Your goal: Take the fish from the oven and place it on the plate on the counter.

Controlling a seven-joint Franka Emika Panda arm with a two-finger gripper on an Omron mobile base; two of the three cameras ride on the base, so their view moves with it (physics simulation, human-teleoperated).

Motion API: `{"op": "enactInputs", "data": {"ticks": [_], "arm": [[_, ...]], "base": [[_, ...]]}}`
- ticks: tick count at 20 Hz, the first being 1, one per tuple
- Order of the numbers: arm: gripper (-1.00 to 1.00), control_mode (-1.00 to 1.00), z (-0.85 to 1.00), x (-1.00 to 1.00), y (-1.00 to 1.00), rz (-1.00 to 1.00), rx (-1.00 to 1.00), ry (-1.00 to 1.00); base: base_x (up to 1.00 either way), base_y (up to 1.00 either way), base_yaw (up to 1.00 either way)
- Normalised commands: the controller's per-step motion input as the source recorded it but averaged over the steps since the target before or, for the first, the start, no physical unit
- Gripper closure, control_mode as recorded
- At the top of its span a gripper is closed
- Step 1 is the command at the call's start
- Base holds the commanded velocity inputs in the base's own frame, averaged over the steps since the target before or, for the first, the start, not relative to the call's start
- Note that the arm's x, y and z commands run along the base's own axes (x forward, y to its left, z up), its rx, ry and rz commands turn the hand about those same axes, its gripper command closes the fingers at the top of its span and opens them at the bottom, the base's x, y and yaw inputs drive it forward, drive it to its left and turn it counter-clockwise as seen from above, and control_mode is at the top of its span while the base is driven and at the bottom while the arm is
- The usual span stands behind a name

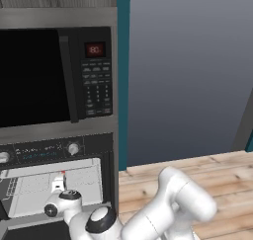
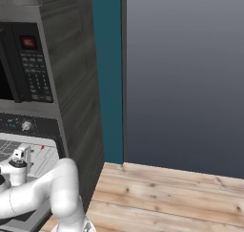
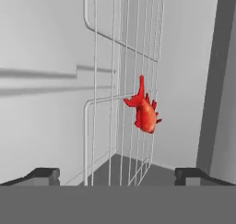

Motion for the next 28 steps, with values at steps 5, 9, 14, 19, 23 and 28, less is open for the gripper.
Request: {"op": "enactInputs", "data": {"ticks": [5,9,14,19,23,28], "arm": [[-1.0,-1.0,-0.77,0.08,0.0,0.0,-0.06,-0.04],[-1.0,-1.0,-0.81,0.0,0.0,0.0,-0.03,-0.07],[-1.0,-1.0,-0.84,0.0,0.0,0.02,0.0,-0.07],[-1.0,-1.0,-0.91,0.0,0.0,0.03,0.0,-0.04],[-1.0,-1.0,-0.91,0.0,0.0,0.01,0.0,-0.05],[-1.0,-1.0,-0.91,0.0,0.0,0.0,0.0,-0.12]], "base": [[0.0,0.0,0.0],[0.0,0.0,0.0],[0.0,0.0,0.0],[0.0,0.0,0.0],[0.0,0.0,0.0],[0.0,0.0,0.0]]}}
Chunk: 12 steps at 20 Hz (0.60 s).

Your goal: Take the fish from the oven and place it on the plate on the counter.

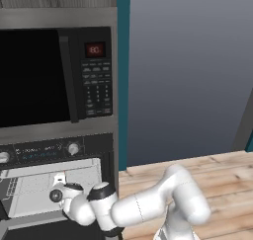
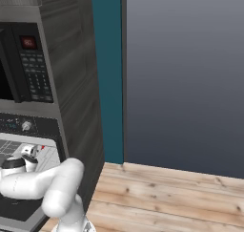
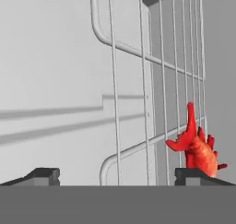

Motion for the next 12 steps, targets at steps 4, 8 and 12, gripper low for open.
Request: {"op": "enactInputs", "data": {"ticks": [4,8,12], "arm": [[-1.0,-1.0,-0.93,0.0,0.0,0.0,0.0,-0.19],[-1.0,-1.0,-1.0,-0.06,-0.04,0.0,0.0,-0.25],[-1.0,-1.0,-1.0,-0.05,-0.08,0.0,0.0,-0.19]], "base": [[0.0,0.0,0.0],[0.0,0.0,0.0],[0.0,0.0,0.0]]}}
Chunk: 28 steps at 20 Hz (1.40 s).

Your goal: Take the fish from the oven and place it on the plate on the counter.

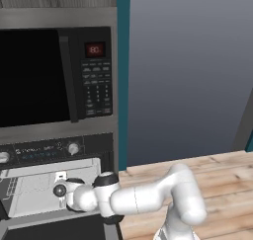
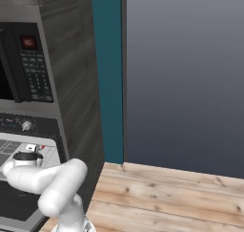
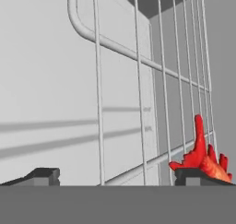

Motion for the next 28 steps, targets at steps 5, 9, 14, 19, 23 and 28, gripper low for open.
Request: {"op": "enactInputs", "data": {"ticks": [5,9,14,19,23,28], "arm": [[-1.0,-1.0,-1.0,0.02,-0.01,0.0,0.0,-0.18],[-1.0,-1.0,-0.96,0.15,0.0,0.0,0.0,-0.27],[1.0,-1.0,-0.58,0.0,0.0,0.0,0.04,-0.1],[1.0,-1.0,-0.54,0.0,0.01,0.0,0.03,-0.07],[1.0,-1.0,-0.69,-0.35,0.0,0.0,0.02,-0.11],[1.0,-1.0,-0.66,-0.65,0.0,0.0,0.03,-0.17]], "base": [[0.0,0.0,0.0],[0.0,0.0,0.0],[0.0,0.0,0.0],[0.0,0.0,0.0],[0.0,0.0,0.0],[0.0,0.0,0.0]]}}
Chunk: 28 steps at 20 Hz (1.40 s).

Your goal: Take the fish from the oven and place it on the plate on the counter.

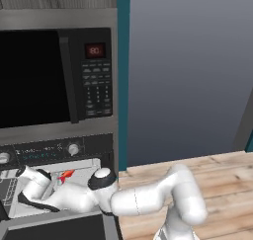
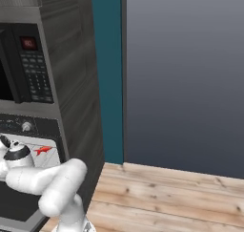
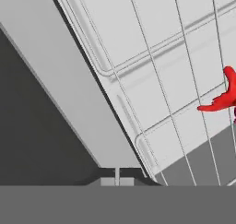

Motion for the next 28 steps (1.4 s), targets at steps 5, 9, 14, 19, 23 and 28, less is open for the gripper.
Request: {"op": "enactInputs", "data": {"ticks": [5,9,14,19,23,28], "arm": [[1.0,-1.0,-0.32,-0.51,0.0,0.0,0.01,-0.25],[1.0,-1.0,-0.01,-0.42,-0.03,0.0,0.01,-0.24],[1.0,-1.0,-0.09,-0.06,-0.13,0.0,0.02,-0.17],[-1.0,-1.0,-0.02,0.0,0.0,-0.02,0.08,-0.21],[-1.0,-1.0,0.0,0.0,-0.2,-0.16,0.28,-0.24],[-1.0,-1.0,-0.09,0.04,-0.54,-0.32,0.43,-0.15]], "base": [[0.0,0.0,0.0],[0.0,0.0,0.0],[0.0,0.0,0.0],[0.0,0.0,0.0],[0.0,0.0,0.0],[0.0,0.0,0.0]]}}
